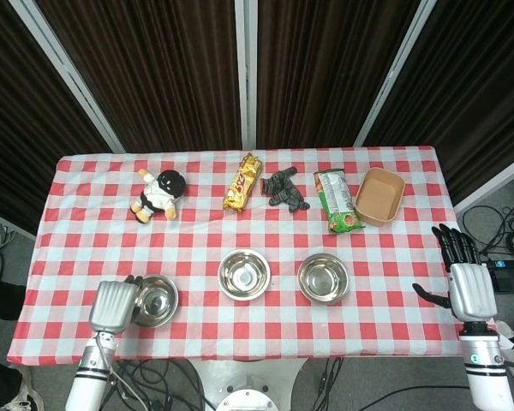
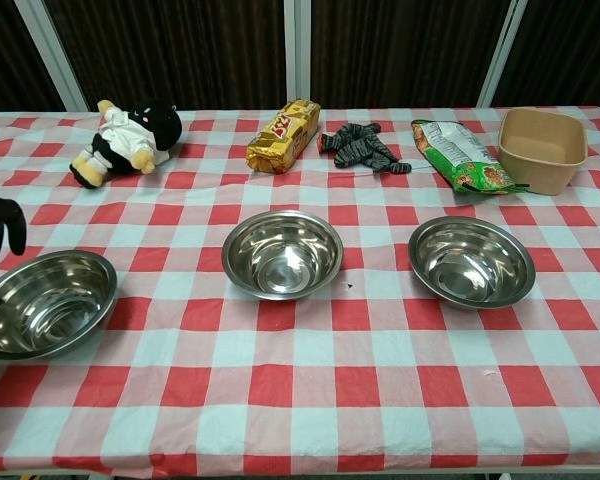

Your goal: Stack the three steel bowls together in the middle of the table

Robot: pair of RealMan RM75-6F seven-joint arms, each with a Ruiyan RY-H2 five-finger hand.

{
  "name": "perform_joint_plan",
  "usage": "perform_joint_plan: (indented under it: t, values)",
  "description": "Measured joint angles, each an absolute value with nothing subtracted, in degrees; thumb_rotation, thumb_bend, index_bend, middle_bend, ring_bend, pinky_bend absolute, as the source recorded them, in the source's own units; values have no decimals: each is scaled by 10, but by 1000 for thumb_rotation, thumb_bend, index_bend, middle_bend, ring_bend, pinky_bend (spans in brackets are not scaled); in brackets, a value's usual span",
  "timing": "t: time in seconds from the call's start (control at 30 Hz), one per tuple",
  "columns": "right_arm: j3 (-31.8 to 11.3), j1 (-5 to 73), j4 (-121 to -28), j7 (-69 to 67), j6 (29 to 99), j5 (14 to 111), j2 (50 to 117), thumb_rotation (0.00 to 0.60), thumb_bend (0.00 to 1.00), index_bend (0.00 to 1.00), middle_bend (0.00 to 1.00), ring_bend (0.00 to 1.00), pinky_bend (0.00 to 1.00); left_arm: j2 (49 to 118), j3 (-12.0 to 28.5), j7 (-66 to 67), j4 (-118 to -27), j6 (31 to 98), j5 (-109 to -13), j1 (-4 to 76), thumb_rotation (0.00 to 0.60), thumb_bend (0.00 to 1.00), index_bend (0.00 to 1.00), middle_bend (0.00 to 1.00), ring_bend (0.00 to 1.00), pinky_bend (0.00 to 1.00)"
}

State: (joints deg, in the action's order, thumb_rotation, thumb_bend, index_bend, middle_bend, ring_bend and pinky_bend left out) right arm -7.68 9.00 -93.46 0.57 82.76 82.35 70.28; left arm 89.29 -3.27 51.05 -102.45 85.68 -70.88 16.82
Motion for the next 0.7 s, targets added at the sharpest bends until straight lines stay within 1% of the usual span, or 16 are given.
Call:
perform_joint_plan:
  t: [0.13,0.3,0.4,0.7]
  values:
    - [-77,91,-933,5,826,821,702,600,54,31,49,0,30,879,-48,495,-1016,864,-747,159,600,214,489,578,879,914]
    - [-77,91,-932,6,825,820,702,600,54,31,49,0,30,857,-70,485,-1022,870,-772,142,600,213,489,577,879,914]
    - [-76,92,-933,8,824,823,703,600,54,31,49,0,30,853,-82,472,-1016,873,-791,131,600,214,485,561,879,914]
    - [-69,91,-948,19,829,835,700,600,54,31,49,0,30,855,-109,396,-937,864,-876,121,600,210,476,540,879,909]
